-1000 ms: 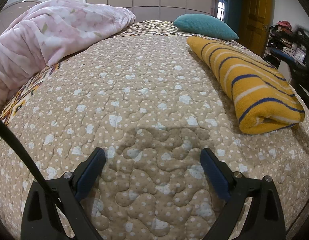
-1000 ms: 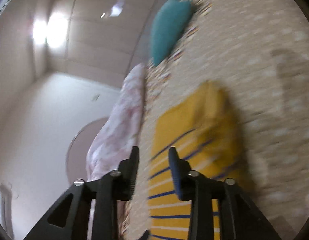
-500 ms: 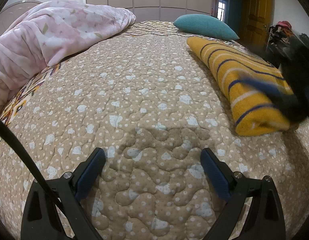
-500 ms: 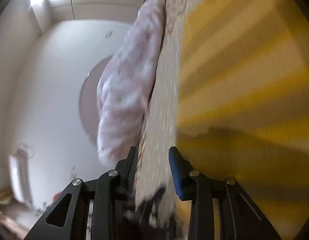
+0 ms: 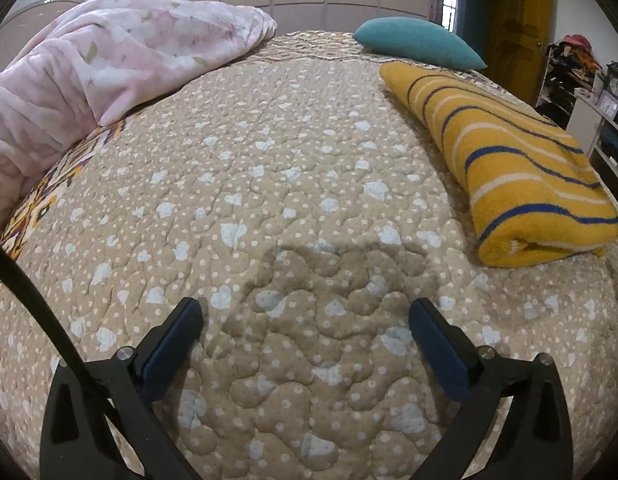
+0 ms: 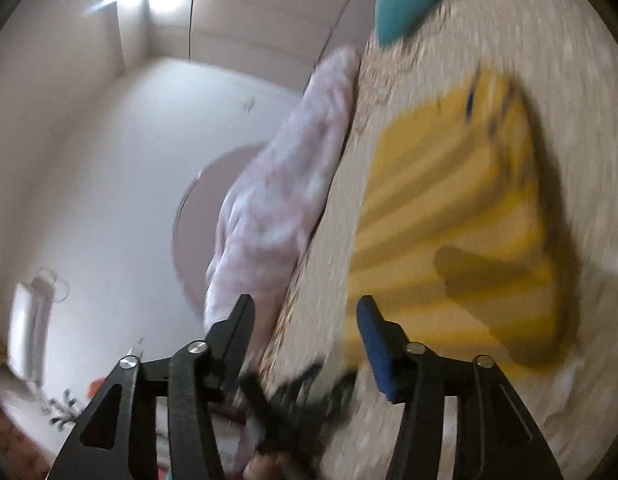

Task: Fold small clothes

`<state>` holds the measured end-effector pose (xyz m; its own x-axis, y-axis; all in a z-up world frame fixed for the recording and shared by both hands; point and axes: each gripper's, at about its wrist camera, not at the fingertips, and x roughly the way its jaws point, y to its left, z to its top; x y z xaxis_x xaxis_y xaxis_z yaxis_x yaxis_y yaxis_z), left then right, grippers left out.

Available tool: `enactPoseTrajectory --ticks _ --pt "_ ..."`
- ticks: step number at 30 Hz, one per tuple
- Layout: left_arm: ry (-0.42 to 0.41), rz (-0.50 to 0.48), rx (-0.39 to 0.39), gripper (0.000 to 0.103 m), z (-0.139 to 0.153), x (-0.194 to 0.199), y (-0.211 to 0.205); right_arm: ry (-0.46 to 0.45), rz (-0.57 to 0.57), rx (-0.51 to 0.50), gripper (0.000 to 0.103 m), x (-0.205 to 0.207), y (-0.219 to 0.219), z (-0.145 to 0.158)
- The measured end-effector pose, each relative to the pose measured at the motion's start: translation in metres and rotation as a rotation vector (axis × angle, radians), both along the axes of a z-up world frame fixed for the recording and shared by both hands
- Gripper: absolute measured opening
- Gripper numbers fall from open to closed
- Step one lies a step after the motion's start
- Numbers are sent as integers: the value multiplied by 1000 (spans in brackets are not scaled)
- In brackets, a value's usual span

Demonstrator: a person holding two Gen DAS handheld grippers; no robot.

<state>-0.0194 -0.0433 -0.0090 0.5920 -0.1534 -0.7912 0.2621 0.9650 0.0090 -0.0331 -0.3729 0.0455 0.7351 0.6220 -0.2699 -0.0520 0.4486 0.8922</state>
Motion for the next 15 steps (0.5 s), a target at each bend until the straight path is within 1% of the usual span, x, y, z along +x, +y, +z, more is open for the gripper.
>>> enactPoseTrajectory --ticks 2,3,4,5,6,7,8,9,12,15 --pt "5 3 13 103 -1 0 -2 66 -73 -61 60 14 -9 -10" --pt "6 0 19 103 -1 0 -2 132 -135 -123 60 17 -17 -22" --pt "9 -3 18 103 -1 0 -2 165 -170 -152 56 14 -22 -30" --pt "13 -7 5 103 -1 1 -1 174 -202 -144 52 6 -27 -39" --pt "13 -10 -6 103 -1 0 1 173 -227 -115 51 -8 -34 -45" --pt "10 -13 -11 103 -1 -1 2 193 -265 -117 54 -26 -39 -49" --pt "2 -17 -12 103 -1 -2 2 225 -310 -157 55 -43 -44 -50" --pt "-6 -16 -8 103 -1 -3 2 229 -341 -196 55 -64 -45 -50" --pt "-28 -2 9 103 0 -8 1 216 -400 -255 55 -118 -44 -41" --pt "-60 15 38 103 7 -18 -3 199 -443 -357 61 -157 -35 -24"
